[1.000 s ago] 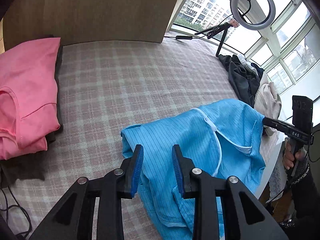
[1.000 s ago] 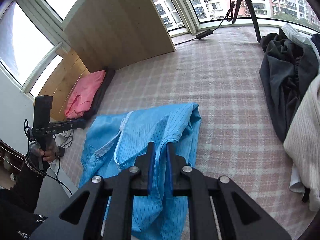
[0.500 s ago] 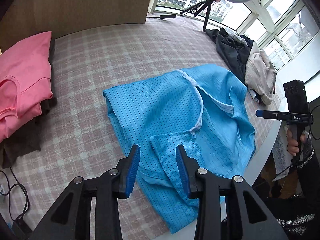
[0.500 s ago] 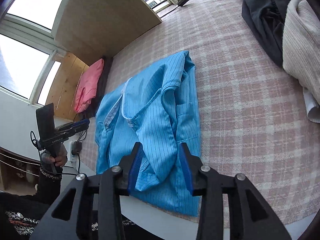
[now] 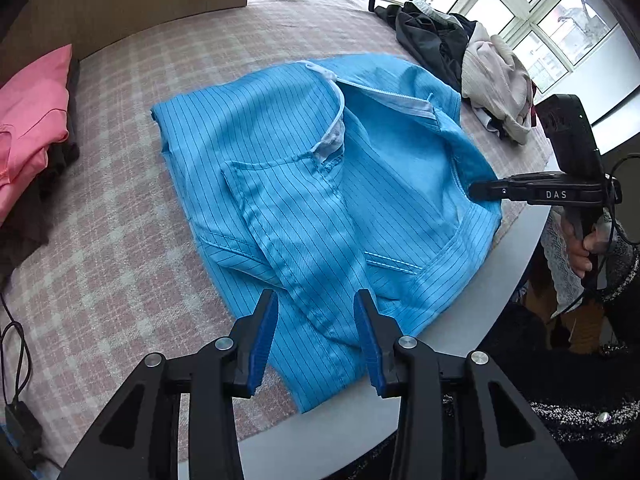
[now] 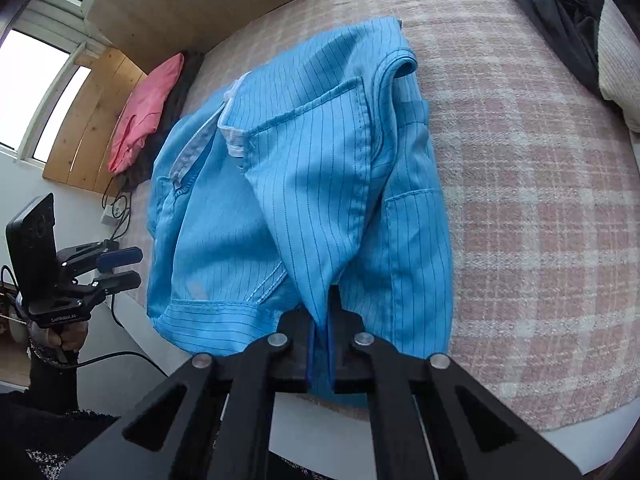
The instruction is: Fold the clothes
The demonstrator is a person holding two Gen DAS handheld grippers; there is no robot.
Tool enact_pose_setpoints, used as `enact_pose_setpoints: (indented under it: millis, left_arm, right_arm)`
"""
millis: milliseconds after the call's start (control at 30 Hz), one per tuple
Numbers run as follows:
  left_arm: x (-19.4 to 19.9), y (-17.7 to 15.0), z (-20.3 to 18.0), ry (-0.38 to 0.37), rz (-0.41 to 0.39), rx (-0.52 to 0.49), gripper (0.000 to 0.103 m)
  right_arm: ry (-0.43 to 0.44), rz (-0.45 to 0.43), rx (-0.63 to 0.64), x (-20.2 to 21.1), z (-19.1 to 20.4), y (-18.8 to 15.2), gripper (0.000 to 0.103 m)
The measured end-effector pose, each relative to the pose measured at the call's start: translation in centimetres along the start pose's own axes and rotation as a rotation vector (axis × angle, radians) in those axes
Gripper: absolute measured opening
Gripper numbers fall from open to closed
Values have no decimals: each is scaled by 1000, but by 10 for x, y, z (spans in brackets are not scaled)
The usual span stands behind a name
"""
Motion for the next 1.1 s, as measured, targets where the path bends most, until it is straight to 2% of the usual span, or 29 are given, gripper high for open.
enact_pose_setpoints:
  millis: [67, 200, 333, 400, 467, 533, 567, 667, 767, 800, 867, 1000, 1100]
  left_arm:
    - [6, 5, 1, 6, -23, -12, 38]
    - [3, 23, -18, -50, -59, -45, 38]
    - [-19, 50, -61, -151, -90, -105, 38]
    - [-40, 58, -80, -158, -87, -155, 38]
    - [-65, 48, -84, -145, -27, -213, 38]
    - [-89, 27, -79, -135, 62, -222, 38]
    - [-92, 21, -76, -140, 73, -216, 38]
    - [-74, 23, -68, -168, 73, -139, 38]
    - [-35, 33, -62, -175, 7, -125, 38]
    - [-22, 36, -59, -158, -12, -133, 39]
    - [0, 39, -49, -115, -44, -148, 42]
    - [15, 34, -34, -89, -58, -125, 43]
    - [2, 22, -28, -37, -25, -115, 43]
  right_arm:
    - [0, 17, 11, 8, 11, -18, 4]
    - [-92, 89, 121, -11, 17, -51, 4]
    - [-63, 72, 90, -13, 19, -44, 4]
    - [-74, 67, 122, -12, 22, -42, 4]
    - [-109, 63, 151, -9, 22, -42, 4]
    - [-130, 52, 169, -3, 19, -40, 4]
    - [-119, 69, 172, -1, 19, -41, 4]
    - [-88, 151, 196, 4, 19, -51, 6]
    - [-39, 190, 222, 21, 26, -52, 11]
    - [-12, 185, 219, 31, 29, -47, 14]
    - [32, 170, 226, 50, 35, -35, 36]
    - [42, 67, 309, 62, 47, -1, 39]
    - [-16, 3, 337, 39, 45, 26, 39]
Point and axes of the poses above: each gripper's, at about its wrist camera, not at the fingertips, and x roughly against the way its jaws point, z to its left, y to its top, the point moved 9 cm from there along -x, roughly the way its jaws point, and after that the axes turned 10 degrees about -z, right-handed, at the moved point
